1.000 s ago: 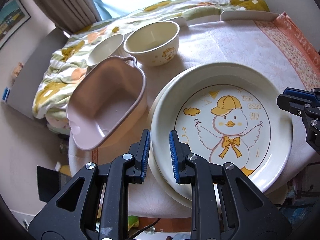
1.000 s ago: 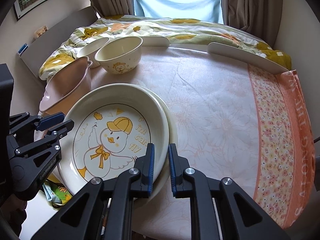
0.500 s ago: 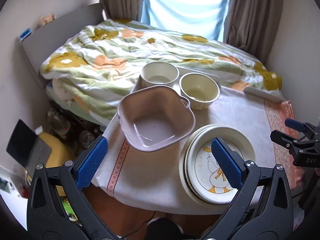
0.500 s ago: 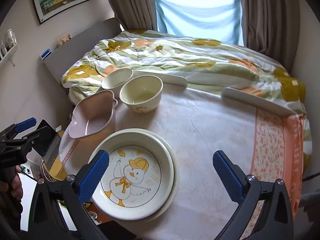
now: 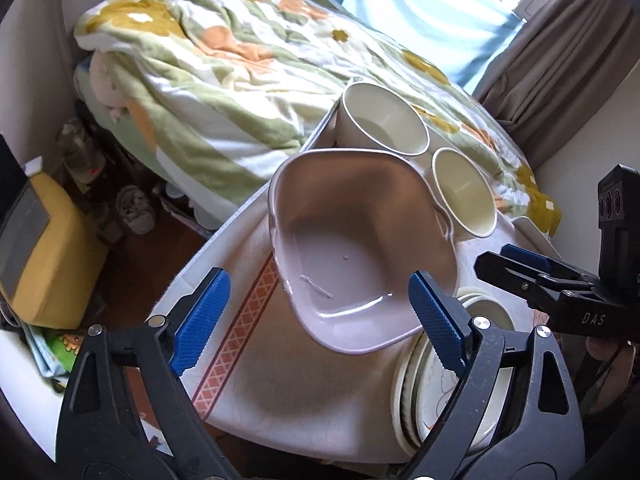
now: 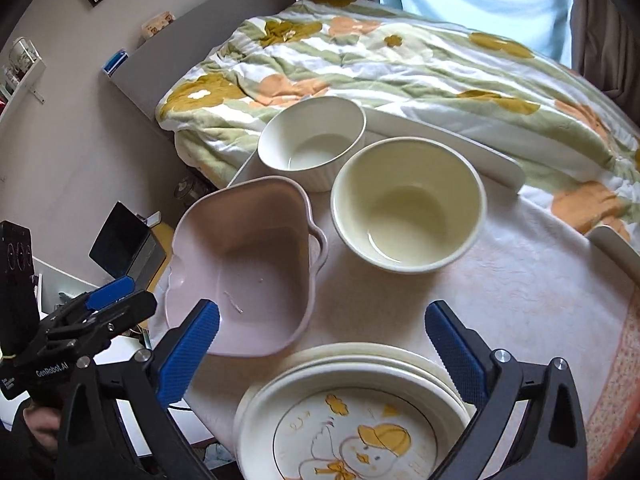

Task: Organize plates and bowls
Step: 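Move both grippers to the pink basin and close them on its rim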

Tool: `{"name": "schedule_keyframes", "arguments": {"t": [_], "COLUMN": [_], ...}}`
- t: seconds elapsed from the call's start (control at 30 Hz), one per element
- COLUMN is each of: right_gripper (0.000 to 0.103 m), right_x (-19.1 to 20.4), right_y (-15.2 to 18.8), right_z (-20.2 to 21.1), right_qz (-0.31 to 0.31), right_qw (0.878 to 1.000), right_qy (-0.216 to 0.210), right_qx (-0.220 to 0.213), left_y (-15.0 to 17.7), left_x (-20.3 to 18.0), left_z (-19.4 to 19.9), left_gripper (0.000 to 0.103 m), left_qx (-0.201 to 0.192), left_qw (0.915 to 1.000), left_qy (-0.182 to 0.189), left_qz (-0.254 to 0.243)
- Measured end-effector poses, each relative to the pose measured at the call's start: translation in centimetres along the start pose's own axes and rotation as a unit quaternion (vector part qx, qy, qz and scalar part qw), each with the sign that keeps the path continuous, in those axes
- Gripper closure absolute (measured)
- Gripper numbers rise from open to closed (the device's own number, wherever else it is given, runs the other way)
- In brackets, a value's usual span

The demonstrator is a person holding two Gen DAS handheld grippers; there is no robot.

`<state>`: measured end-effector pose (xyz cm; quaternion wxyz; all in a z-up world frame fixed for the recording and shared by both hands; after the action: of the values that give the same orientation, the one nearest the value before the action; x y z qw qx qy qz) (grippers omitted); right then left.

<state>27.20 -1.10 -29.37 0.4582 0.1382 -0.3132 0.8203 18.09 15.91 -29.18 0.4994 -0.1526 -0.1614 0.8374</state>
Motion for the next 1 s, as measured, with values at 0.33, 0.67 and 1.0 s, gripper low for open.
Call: {"name": "schedule_keyframes", "arguments": {"t": [0.33,0.67,1.0], "right_gripper": [0.069,0.091,0.091], "right_x": [-1.4,-0.9,1.1], "right_y": [-1.1,-1.4,-0.4], "right_z": [-6.3,-6.2,1.3], "right_qz": [-0.022,-0.006,0.003], "right_qw": [0.998,0.999,0.999], "right_qy": [-0.032,-0.022,-0.038], "right_qx": [0.054,0.037,-0.033], "left_y": [-0.8,-1.4,-1.9], "left_x": [-1.2,-1.1,-5.8], "left_z": [-6.6,-6.4,1.8], "left_gripper": [0.072,0.09,0.09], "left_qx": [0.059,0.049,-0.004], "left_qw": [0.9977,0.9963,0.9945], "left_qy": [-0.003,-0.038,-0.054], "left_qz": [-0.033,-0.059,-0.09]}}
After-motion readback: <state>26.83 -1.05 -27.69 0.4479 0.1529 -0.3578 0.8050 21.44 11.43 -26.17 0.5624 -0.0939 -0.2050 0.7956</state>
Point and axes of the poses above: each gripper's, at about its wrist camera, not at the fingertips, and z roughly against the way its jaws point, x to its left, y to its underside, the point moved 5 cm from there along -z, roughly the way its jaws point, and after that the axes turned 15 degrees about -y, right-handed, at the moved point
